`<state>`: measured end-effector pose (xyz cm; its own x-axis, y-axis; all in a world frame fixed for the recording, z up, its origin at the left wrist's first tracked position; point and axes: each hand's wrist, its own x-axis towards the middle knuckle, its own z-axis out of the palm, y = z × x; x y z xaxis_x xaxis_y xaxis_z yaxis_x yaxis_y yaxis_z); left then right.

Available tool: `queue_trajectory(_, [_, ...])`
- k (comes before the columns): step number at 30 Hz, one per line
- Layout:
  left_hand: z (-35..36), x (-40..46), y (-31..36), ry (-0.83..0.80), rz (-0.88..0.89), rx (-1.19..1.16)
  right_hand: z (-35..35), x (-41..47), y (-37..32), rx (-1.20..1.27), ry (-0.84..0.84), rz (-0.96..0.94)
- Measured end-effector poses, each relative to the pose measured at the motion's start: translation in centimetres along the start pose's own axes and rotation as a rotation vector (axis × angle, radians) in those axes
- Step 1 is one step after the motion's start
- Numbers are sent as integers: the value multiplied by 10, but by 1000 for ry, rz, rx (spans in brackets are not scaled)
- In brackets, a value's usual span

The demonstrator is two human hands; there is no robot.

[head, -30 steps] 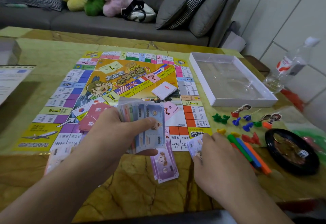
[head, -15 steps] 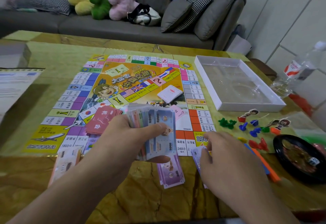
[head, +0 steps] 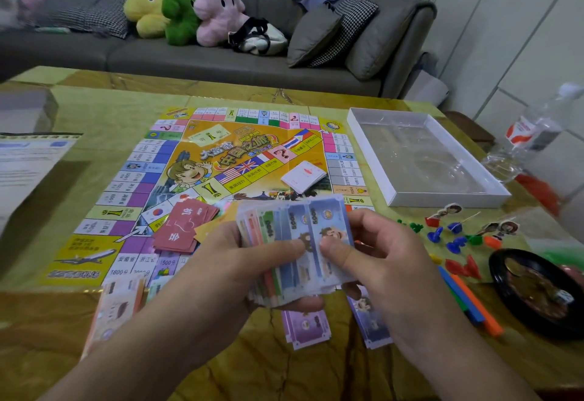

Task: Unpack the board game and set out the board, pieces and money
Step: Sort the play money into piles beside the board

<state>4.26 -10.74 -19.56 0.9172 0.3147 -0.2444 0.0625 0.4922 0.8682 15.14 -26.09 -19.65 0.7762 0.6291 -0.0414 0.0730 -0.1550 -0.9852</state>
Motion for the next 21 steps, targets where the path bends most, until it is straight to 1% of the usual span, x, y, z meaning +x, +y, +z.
queue_trajectory(4, [-1,1,-2,73,59,78,5,-1,2,2,11,9])
queue_trajectory(9, [-2,0,1,58,39,-4,1,3,5,40,73,22])
queue_trajectory(12, [-3,0,2,75,61,9,-1,5,5,88,70,54])
queue_trajectory(15, [-4,1,1,107,71,30,-2,7,6,73,78,54])
queue_trajectory(21, [-3,1,0,111,84,56,-4,8,7,3,140,34])
